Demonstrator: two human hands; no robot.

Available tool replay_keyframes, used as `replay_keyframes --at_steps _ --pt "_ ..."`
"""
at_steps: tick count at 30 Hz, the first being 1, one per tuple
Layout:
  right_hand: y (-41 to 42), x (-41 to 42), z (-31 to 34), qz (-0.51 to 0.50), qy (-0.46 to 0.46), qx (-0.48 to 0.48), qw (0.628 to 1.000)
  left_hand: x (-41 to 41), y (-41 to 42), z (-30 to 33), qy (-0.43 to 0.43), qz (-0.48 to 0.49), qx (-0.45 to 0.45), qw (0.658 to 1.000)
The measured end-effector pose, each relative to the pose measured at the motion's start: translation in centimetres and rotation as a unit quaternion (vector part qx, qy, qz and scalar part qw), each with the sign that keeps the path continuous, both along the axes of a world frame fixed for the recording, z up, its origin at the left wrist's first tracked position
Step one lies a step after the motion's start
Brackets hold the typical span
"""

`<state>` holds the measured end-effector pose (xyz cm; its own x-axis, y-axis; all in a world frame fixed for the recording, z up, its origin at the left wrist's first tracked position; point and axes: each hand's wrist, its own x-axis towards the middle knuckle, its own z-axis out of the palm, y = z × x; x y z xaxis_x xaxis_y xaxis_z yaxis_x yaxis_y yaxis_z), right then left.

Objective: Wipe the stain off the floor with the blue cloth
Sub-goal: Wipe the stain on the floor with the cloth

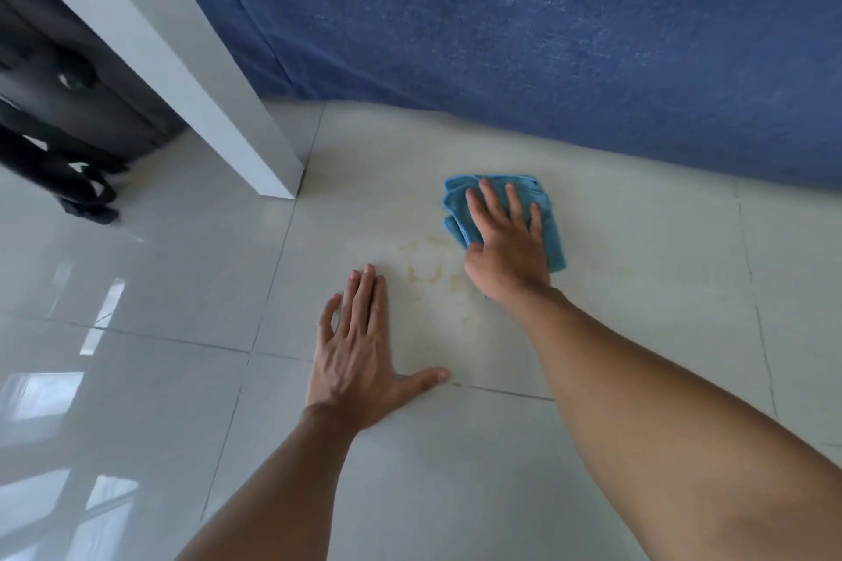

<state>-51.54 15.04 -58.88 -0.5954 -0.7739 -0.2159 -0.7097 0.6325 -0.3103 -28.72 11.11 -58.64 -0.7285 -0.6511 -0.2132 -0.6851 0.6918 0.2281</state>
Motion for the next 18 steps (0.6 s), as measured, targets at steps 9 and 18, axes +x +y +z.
replay_keyframes --at_steps 9,18 --pt "4.4 -2.6 -0.2 0.059 -0.041 -0.051 0.996 0.8 0.1 0.1 0.019 0.037 -0.007 0.999" --pt "-1.7 -0.7 1.3 0.066 -0.063 -0.003 0.996 1.8 0.5 -0.1 0.016 0.086 -0.021 0.996"
